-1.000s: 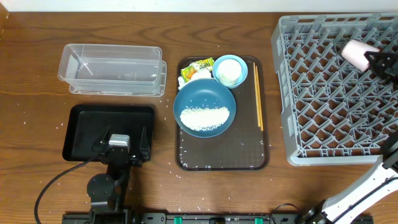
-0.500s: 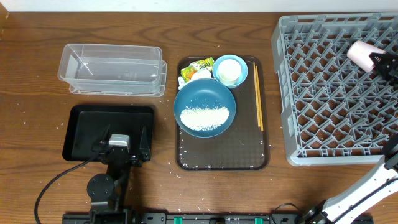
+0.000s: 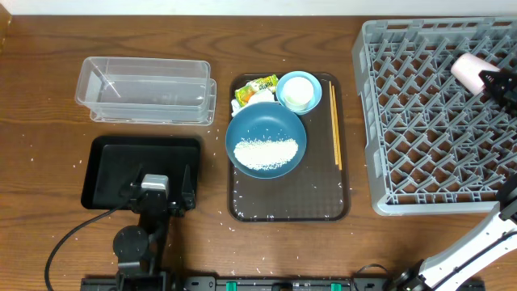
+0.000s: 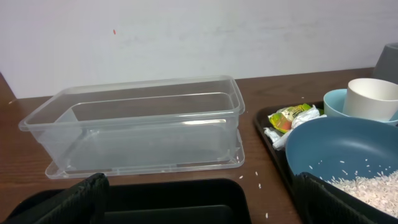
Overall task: Sort waste into correct bins and load items into the dishwasher rack
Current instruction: 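Carry the pink cup to the dish rack's back right and place it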
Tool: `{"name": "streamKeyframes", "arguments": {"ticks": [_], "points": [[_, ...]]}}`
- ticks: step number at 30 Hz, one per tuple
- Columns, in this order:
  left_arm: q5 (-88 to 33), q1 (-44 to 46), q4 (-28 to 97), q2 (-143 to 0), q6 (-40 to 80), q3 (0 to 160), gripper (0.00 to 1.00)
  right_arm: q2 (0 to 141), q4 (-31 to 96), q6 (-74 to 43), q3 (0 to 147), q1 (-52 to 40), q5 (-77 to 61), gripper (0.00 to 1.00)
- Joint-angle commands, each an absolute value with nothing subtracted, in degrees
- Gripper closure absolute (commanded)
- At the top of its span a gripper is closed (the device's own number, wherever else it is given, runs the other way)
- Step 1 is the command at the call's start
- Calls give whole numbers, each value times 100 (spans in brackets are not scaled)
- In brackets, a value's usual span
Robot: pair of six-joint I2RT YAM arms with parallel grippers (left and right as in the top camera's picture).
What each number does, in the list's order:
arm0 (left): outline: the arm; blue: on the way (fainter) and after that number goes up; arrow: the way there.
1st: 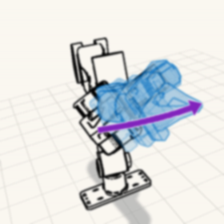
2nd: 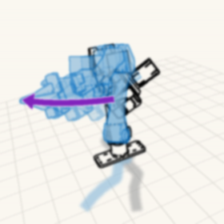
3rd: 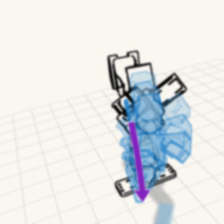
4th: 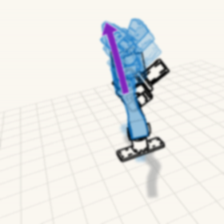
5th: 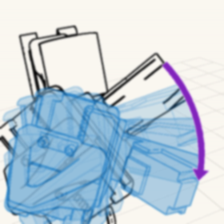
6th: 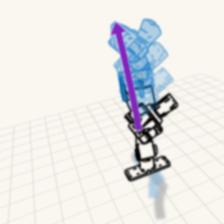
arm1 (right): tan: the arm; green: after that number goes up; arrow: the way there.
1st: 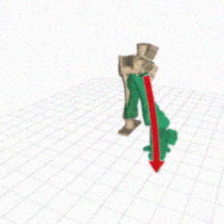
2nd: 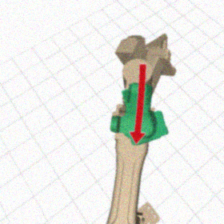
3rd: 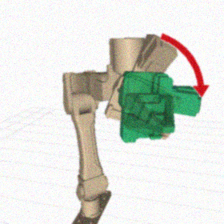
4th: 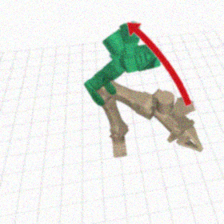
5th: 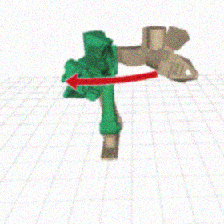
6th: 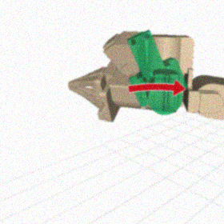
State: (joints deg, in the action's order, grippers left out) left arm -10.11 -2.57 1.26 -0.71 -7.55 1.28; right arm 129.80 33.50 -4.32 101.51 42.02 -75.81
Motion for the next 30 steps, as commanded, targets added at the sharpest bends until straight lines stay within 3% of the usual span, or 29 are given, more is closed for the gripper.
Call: {"name": "streamKeyframes", "arguments": {"ticks": [1, 15, 26, 30], "points": [[-1068, -281, 316, -67, -790, 23, 4, 13045, 3339, -399, 10134, 4077, -7441, 99], [-1068, -281, 316, -67, -790, 23, 3, 13047, 3256, -423, 10123, 4042, -7417, 99], [-1068, -281, 316, -67, -790, 23, 4, 13041, 4300, -102, 10125, 4178, -5677, 94], [-1068, -281, 316, -67, -790, 23, 3, 12954, 4460, -102, 10125, 4383, -5686, 83]]}}
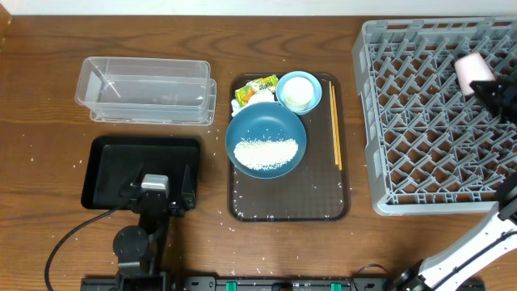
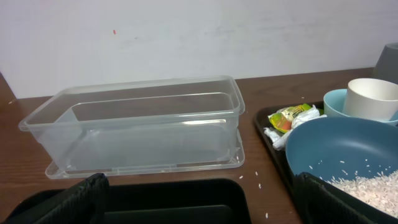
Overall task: Sort waste into correct bins and load items into the dishwasher rack
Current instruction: 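Carry the pink cup to the dish rack's back right and place it, then release the cup and move the right gripper to the chopsticks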
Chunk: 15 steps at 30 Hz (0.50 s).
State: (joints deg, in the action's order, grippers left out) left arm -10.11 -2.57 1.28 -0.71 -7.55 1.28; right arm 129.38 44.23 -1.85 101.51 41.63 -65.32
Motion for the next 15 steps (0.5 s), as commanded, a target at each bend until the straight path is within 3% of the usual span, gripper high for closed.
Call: {"name": "streamKeyframes", "arguments": {"ticks": [1, 10, 15], "points": [[-1068, -281, 316, -67, -790, 23, 4, 12914, 4493, -102, 10125, 4425, -5684, 79], [-1068, -281, 316, -67, -790, 23, 4, 12046, 4676, -106, 10125, 4657, -5675, 53], [-1068, -281, 316, -67, -790, 23, 3, 11362, 4672, -443, 10125, 4613, -5330, 51]]}}
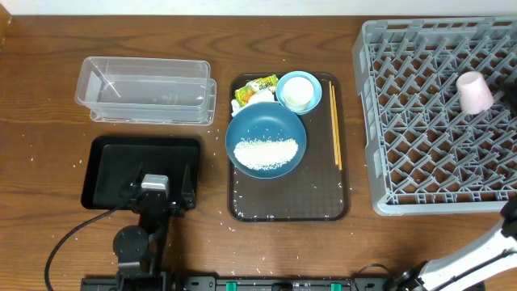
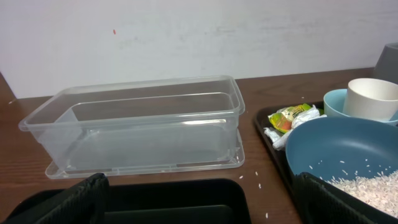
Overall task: Sort waste into correct bins and load items into the dishwasher rack
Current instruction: 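Release the cup and move the right gripper to the chopsticks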
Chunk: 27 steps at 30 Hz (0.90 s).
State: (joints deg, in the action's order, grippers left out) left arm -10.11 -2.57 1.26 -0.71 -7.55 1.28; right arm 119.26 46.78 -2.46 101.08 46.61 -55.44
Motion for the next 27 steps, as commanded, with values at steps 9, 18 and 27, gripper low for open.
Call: {"name": "streamKeyframes", "arguments": {"ticks": [9, 18, 27], "points": [[-1068, -281, 316, -67, -790, 23, 4, 11008, 4547, -471, 10123, 3881, -4086, 74], [-1068, -281, 316, -67, -790, 23, 3, 11557, 4313, -749, 10123, 2482, -1035, 90], [-1068, -281, 316, -67, -790, 23, 4, 11826, 4073, -943, 10123, 2158, -3, 91]]}}
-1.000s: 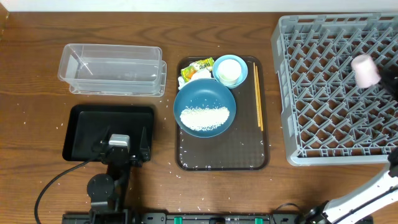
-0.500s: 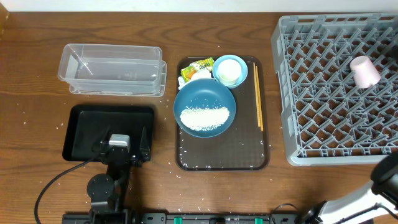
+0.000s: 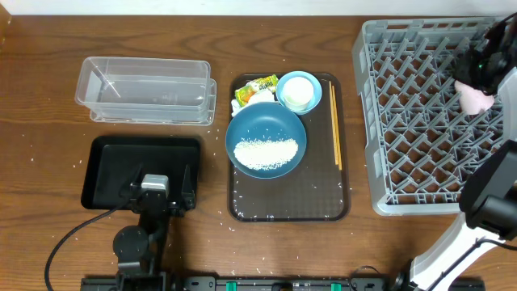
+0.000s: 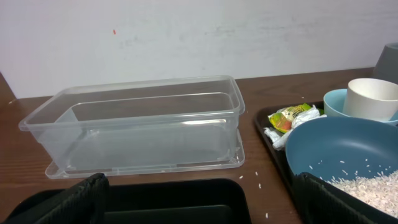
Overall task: Sort waste into correct bins and load items into the dishwasher rack
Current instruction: 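Release the cup and move the right gripper to the chopsticks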
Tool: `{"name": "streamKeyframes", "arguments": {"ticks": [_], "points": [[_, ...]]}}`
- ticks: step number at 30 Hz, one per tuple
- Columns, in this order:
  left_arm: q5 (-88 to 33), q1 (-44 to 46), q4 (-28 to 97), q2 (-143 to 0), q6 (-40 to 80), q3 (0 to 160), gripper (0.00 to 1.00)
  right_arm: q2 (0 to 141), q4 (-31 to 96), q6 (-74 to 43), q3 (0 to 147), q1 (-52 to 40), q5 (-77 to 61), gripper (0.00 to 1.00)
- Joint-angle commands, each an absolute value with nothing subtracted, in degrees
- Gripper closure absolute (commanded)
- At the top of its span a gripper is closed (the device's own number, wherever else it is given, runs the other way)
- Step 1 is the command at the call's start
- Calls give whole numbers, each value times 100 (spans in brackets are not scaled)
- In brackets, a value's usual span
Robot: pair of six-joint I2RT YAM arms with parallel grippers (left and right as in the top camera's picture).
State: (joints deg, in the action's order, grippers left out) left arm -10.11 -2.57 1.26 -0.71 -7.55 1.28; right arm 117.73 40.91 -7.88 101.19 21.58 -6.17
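Observation:
A pink cup (image 3: 472, 99) lies in the grey dishwasher rack (image 3: 420, 121) near its far right side. My right gripper (image 3: 485, 58) hangs just beyond the cup, touching or overlapping its top edge; its jaw state is unclear. On the brown tray (image 3: 291, 202) sit a blue plate with rice (image 3: 266, 141), a blue bowl holding a white cup (image 3: 299, 91), crumpled wrappers (image 3: 255, 89) and chopsticks (image 3: 334, 125). My left gripper (image 4: 199, 208) stands open and empty over the black bin (image 3: 113, 166).
A clear plastic bin (image 4: 140, 124) stands on its lid at the back left. Rice grains are scattered on the wood around the tray. My right arm (image 3: 493, 194) crosses the rack's right edge.
The right gripper, out of view 0.9 s ago, is now over the rack right by the pink cup. The cup lies in about the same spot. The left arm has not moved.
The right gripper held the pink cup over the rack's far right part at the first two moments. Then the cup lay free in the rack with the gripper gone from view. Now the gripper is back beside the cup. The left arm stayed still throughout.

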Motion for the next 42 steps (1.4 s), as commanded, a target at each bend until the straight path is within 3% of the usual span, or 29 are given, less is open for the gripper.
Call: {"name": "streamKeyframes", "arguments": {"ticks": [1, 11, 19, 24, 31, 34, 35, 37, 38, 42], "points": [[-1068, -281, 316, -67, -790, 23, 4, 11837, 4080, -945, 10123, 2156, 69, 91], [-1068, -281, 316, -67, -790, 23, 4, 11987, 4112, -1037, 10123, 2165, 176, 94], [-1068, -281, 316, -67, -790, 23, 4, 11898, 4449, -1437, 10125, 2182, 1291, 99], [-1068, -281, 316, -67, -790, 23, 4, 11539, 4696, -1719, 10125, 2185, 1935, 99], [-1068, -281, 316, -67, -790, 23, 4, 10783, 4810, -2088, 10125, 2182, 1787, 96], [-1068, -281, 316, -67, -790, 23, 4, 10464, 4783, -2099, 10125, 2171, 692, 80], [-1068, -281, 316, -67, -790, 23, 4, 10370, 4783, -2097, 10125, 2167, 128, 59], [-1068, -281, 316, -67, -790, 23, 4, 10285, 4788, -2099, 10125, 2167, -698, 30], [-1068, -281, 316, -67, -790, 23, 4, 10261, 4801, -2095, 10125, 2167, -1214, 23], [-1068, -281, 316, -67, -790, 23, 4, 10313, 4786, -2064, 10123, 2003, -2823, 20]]}}
